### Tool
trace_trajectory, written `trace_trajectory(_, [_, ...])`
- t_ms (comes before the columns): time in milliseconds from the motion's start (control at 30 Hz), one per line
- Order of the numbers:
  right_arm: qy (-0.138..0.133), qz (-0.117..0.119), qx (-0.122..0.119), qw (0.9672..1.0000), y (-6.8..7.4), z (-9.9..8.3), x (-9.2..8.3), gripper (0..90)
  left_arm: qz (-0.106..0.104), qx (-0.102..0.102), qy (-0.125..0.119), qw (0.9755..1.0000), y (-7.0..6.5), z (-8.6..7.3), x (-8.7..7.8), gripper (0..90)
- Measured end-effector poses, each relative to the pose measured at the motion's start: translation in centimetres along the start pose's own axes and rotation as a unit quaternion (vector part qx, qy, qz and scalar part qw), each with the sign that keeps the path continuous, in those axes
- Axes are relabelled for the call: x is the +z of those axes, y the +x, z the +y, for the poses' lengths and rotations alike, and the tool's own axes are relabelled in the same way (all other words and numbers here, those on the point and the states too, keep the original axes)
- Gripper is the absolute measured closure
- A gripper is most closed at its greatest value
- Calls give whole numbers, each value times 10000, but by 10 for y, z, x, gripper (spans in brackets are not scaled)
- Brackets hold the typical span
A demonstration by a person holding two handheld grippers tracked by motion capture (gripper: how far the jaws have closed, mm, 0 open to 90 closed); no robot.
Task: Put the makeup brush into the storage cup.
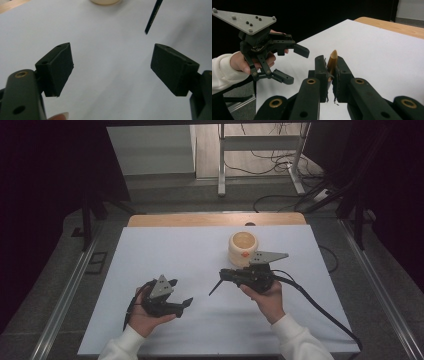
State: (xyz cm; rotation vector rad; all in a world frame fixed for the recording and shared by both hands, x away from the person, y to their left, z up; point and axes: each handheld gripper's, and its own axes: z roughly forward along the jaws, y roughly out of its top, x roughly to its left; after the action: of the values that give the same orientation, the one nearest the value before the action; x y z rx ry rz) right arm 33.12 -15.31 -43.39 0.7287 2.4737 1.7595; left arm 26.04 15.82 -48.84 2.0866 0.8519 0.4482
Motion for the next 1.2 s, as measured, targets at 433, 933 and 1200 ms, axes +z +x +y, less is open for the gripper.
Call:
trace_trajectory(433, [-13, -33, -1, 10000, -1, 0, -2, 836, 301, -274, 70, 9991, 20, -26, -15, 184])
trace_trajectory(933, [-39, -54, -6, 10000, -1, 1, -3, 835, 484, -381, 124, 9980, 29, -40, -26, 184])
trace_trajectory(1200, [-55, -61, 2, 10000, -2, 2, -5, 836, 511, -398, 150, 9978, 30, -43, -27, 184])
